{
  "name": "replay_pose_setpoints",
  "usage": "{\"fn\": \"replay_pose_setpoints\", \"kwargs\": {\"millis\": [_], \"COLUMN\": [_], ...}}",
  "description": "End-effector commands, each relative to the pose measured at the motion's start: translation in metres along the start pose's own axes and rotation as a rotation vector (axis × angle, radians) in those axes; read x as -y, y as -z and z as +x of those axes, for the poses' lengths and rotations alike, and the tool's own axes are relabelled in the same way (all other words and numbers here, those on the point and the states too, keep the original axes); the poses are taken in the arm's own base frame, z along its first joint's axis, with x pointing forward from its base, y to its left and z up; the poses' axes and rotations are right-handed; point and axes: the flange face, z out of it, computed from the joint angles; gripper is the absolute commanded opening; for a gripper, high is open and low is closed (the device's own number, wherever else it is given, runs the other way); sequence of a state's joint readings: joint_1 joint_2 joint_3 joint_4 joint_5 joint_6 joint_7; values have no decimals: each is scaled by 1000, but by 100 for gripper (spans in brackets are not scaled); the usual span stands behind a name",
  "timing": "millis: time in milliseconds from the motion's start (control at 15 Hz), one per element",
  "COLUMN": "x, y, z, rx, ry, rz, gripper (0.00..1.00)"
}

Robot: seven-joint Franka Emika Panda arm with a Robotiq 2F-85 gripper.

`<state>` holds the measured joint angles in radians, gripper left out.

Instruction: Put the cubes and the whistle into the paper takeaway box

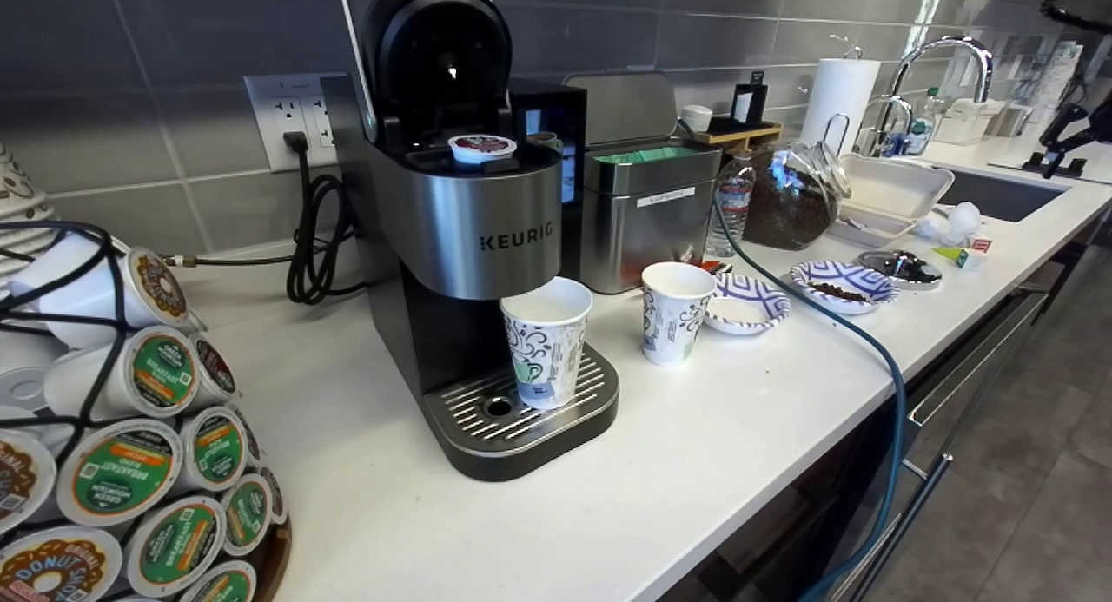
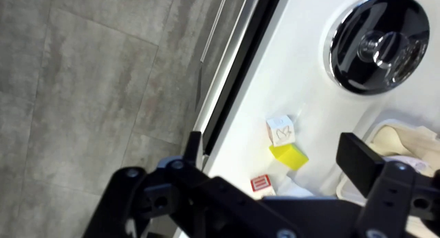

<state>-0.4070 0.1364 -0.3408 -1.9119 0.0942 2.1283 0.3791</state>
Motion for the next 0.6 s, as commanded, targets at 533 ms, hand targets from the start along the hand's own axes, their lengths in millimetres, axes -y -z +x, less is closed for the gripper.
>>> {"fn": "replay_pose_setpoints", "kwargs": {"millis": [533], "x": [86], "y": [-101], "z": [28], "rx": [-129], "ry": [404], "rz": [30], "gripper": [100]}}
